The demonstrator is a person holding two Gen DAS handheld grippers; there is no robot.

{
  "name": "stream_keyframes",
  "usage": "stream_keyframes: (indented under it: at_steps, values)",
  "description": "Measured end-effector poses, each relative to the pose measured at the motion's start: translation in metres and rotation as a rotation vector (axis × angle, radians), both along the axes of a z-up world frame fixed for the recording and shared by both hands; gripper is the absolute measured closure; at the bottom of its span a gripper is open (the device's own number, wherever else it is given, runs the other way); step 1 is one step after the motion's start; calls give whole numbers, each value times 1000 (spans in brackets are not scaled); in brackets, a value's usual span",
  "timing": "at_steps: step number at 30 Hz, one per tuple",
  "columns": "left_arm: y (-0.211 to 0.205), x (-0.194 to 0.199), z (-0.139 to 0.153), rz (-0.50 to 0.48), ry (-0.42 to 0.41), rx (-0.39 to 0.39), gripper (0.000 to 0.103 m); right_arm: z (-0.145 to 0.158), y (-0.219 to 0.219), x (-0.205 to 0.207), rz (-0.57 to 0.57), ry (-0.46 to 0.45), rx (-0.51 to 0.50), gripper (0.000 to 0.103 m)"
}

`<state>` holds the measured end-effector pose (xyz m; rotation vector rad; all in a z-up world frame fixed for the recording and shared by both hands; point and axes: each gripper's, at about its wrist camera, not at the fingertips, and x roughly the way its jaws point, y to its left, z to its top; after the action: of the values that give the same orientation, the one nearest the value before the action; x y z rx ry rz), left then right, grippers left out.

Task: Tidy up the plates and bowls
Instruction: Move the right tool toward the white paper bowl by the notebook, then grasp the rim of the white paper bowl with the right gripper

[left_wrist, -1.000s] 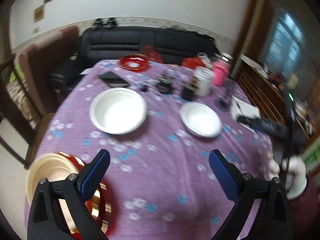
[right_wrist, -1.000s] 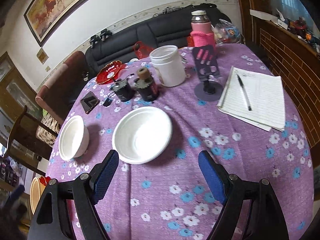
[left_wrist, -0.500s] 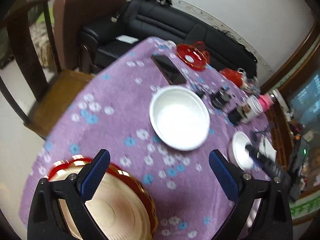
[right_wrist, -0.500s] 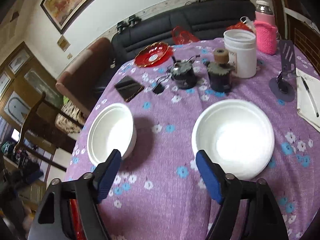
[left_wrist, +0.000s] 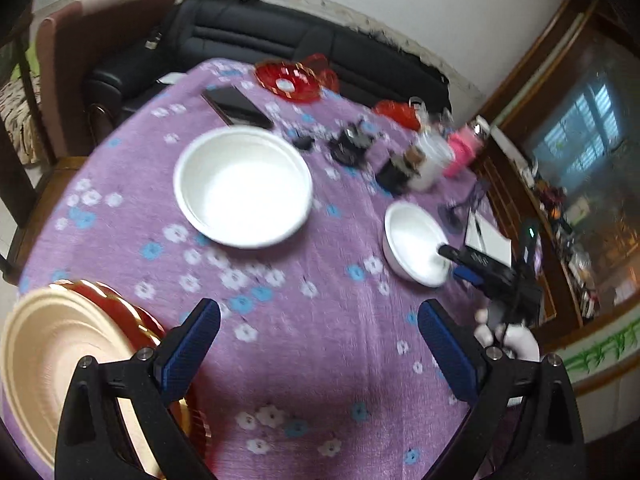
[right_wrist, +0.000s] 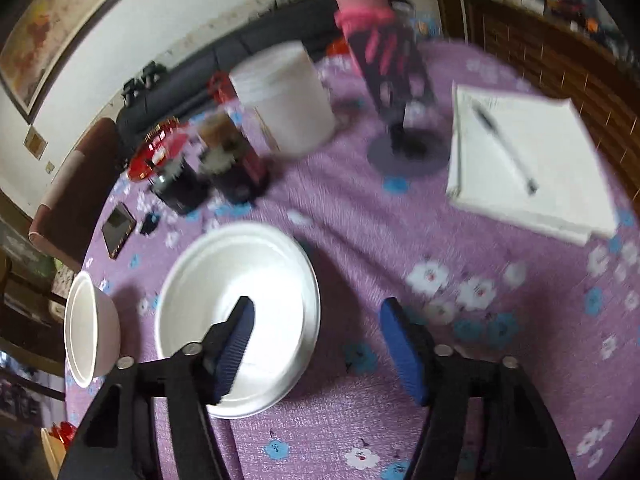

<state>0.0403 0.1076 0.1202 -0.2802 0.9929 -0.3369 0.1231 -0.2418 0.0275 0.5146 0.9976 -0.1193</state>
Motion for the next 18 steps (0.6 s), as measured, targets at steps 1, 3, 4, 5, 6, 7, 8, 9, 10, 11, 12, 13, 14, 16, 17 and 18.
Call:
stream_keyframes:
  at_steps: [1, 3, 4, 5, 6, 7, 8, 9, 10, 11, 12, 13, 14, 16, 17, 18]
  values:
    - [-6, 0, -5, -7, 13, 8, 4, -7, 0, 3, 3, 14, 21, 57]
    - [-12, 0, -12, -12, 25, 18, 4, -17, -2, 7, 17, 22, 74, 77]
    - [-15, 1, -15, -11, 30, 22, 4, -20, -2, 7, 29, 21, 105, 89]
    - [-17, 2, -18, -7, 35, 27, 4, -22, -3, 6, 38, 18, 118, 90]
    - [-18, 3, -20, -5, 37, 30, 4, -20, -1, 4, 53, 8, 120, 91]
    - [-19, 4, -23, -3, 42, 33, 4, -18, 2, 1, 77, -2, 117, 91]
    - [-21, 5, -26, -1, 48, 33, 4, -15, 4, -4, 101, -7, 120, 93]
    - [-21, 6, -29, 2, 56, 30, 4, -13, 6, -7, 120, -7, 132, 93]
    - [-22, 6, -32, 4, 63, 27, 4, -12, 7, -11, 147, -2, 155, 93]
    - [-23, 8, -35, 7, 71, 24, 4, -12, 9, -15, 184, 7, 191, 93]
    - [-25, 8, -39, 9, 79, 21, 4, -12, 11, -19, 212, 16, 218, 93]
    - [-28, 9, -44, 8, 88, 19, 4, -12, 15, -25, 245, 28, 244, 93]
    - [-32, 10, -49, 3, 98, 18, 4, -12, 21, -32, 278, 40, 262, 93]
    - [-41, 11, -59, -16, 117, 20, 4, -15, 30, -40, 344, 73, 301, 93]
    - [-44, 11, -62, -22, 122, 24, 4, -18, 36, -45, 372, 91, 315, 93]
    - [-49, 10, -67, -30, 129, 30, 4, -20, 40, -49, 388, 104, 316, 93]
